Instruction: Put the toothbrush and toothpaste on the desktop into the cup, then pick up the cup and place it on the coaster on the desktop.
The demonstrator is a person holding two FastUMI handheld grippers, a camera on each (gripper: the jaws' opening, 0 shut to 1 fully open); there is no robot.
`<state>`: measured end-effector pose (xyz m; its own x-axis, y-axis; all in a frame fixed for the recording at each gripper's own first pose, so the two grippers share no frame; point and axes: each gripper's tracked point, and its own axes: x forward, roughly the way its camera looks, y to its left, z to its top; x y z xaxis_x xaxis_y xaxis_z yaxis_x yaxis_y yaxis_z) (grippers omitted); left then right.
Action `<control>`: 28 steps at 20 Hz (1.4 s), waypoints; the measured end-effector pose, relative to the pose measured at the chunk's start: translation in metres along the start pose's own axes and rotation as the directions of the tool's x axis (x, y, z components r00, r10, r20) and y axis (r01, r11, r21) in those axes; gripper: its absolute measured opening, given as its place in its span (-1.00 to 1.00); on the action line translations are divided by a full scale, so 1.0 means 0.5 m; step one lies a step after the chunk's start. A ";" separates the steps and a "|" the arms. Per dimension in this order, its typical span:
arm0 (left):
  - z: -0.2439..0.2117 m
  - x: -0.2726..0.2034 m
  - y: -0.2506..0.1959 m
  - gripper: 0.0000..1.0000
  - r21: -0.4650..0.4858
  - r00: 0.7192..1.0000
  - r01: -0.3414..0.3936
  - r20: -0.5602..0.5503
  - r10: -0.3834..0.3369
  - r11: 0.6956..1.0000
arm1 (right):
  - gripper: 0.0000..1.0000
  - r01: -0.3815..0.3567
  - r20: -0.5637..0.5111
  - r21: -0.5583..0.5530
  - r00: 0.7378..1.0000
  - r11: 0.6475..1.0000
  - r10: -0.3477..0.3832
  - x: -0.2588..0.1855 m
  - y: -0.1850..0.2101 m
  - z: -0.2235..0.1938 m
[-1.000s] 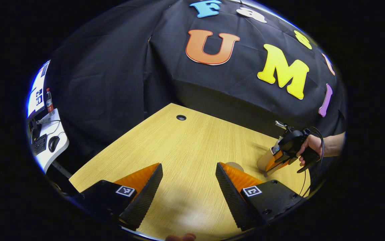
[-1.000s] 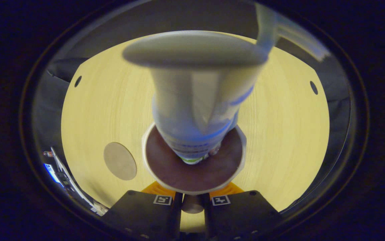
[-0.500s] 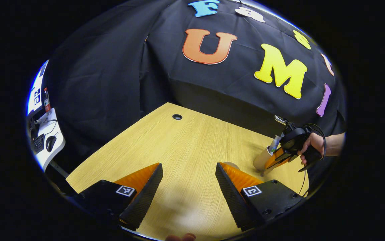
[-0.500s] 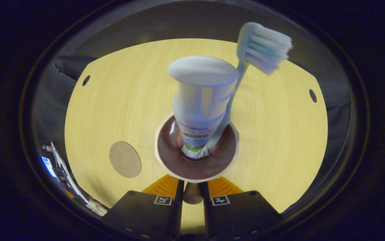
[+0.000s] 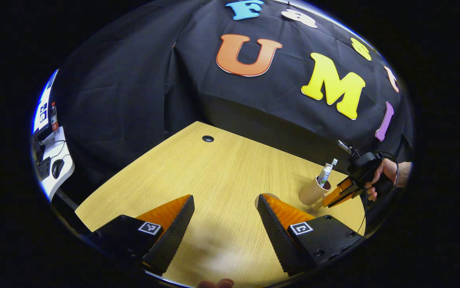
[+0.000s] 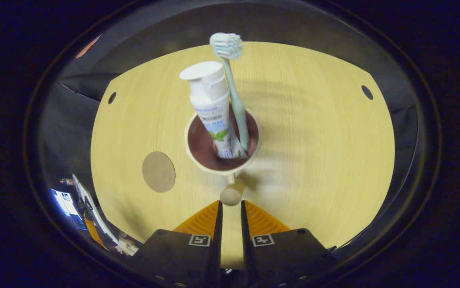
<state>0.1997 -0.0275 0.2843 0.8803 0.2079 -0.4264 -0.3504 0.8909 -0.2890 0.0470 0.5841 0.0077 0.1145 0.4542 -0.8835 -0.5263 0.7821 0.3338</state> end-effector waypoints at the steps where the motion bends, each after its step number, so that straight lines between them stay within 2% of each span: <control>1: 0.004 -0.002 -0.007 1.00 0.002 1.000 0.004 0.004 -0.004 1.000 | -0.57 -0.007 -0.012 0.010 1.000 1.000 0.007 -0.004 -0.003 -0.011; 4: 0.010 -0.009 -0.027 1.00 0.023 1.000 0.020 0.021 -0.020 1.000 | -0.56 0.025 -0.006 -0.039 1.000 0.999 -0.026 -0.015 -0.026 -0.028; 7: 0.005 -0.022 -0.038 1.00 0.023 0.999 0.036 0.028 -0.037 0.999 | -0.58 0.013 0.023 0.031 1.000 0.999 -0.013 -0.013 -0.032 -0.025; 10: 0.005 -0.043 -0.045 1.00 0.030 0.998 0.037 0.043 -0.038 0.999 | -0.58 0.017 -0.016 0.065 1.000 0.998 -0.016 -0.014 -0.044 -0.052; 12: 0.000 -0.051 -0.042 1.00 0.047 0.998 0.030 0.047 -0.032 0.998 | -0.59 0.059 0.010 0.004 0.998 0.998 -0.059 -0.018 -0.061 -0.049; 13: -0.003 -0.055 -0.043 1.00 0.046 0.998 0.033 0.047 -0.035 0.998 | -0.65 0.050 0.021 0.016 0.998 0.999 -0.051 -0.019 -0.059 -0.047; 14: -0.005 -0.060 -0.043 1.00 0.039 0.998 0.037 0.048 -0.038 0.999 | -0.58 0.035 0.029 0.061 0.999 0.998 -0.037 -0.013 -0.054 -0.044; 15: -0.005 -0.064 -0.042 1.00 0.034 0.998 0.037 0.049 -0.038 0.999 | -0.60 0.040 0.020 0.084 0.999 0.996 -0.042 -0.012 -0.057 -0.049; 16: -0.003 -0.067 -0.041 1.00 0.035 0.998 0.032 0.055 -0.034 0.999 | -0.65 0.015 0.016 0.090 1.000 0.996 -0.016 -0.009 -0.049 -0.052; 17: -0.001 -0.071 -0.038 1.00 0.040 0.998 0.028 0.062 -0.030 0.999 | -0.27 0.006 0.001 0.078 1.000 0.997 -0.006 -0.009 -0.046 -0.059; 18: 0.003 -0.075 -0.037 1.00 0.043 0.997 0.025 0.065 -0.027 0.999 | 0.02 -0.016 -0.012 0.076 1.000 0.997 0.017 -0.007 -0.034 -0.071; 20: -0.003 -0.079 -0.032 1.00 0.045 0.998 0.021 0.061 -0.024 0.999 | 0.14 -0.017 0.003 0.115 1.000 0.993 0.017 -0.026 -0.034 -0.073; 21: -0.006 -0.082 -0.031 1.00 0.049 0.998 0.018 0.059 -0.021 0.999 | -1.00 -0.001 0.001 0.081 1.000 0.997 0.001 -0.027 -0.037 -0.065; 22: -0.004 -0.083 -0.030 1.00 0.049 0.998 0.018 0.062 -0.021 0.999 | -0.84 0.017 0.002 0.042 1.000 0.999 -0.017 -0.026 -0.043 -0.069; 25: -0.007 -0.083 -0.033 1.00 0.046 0.998 0.024 0.059 -0.027 0.999 | -0.89 0.016 0.002 0.039 1.000 0.999 -0.016 -0.027 -0.038 -0.069; 28: -0.006 -0.081 -0.038 1.00 0.042 0.998 0.033 0.055 -0.035 0.999 | -0.89 -0.005 -0.016 0.124 1.000 0.992 0.007 -0.016 -0.031 -0.062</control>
<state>0.1698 -0.0541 0.3045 0.9083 0.1983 -0.3684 -0.3076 0.9134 -0.2666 0.0281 0.5549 -0.0008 0.0976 0.4530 -0.8862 -0.4187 0.8265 0.3764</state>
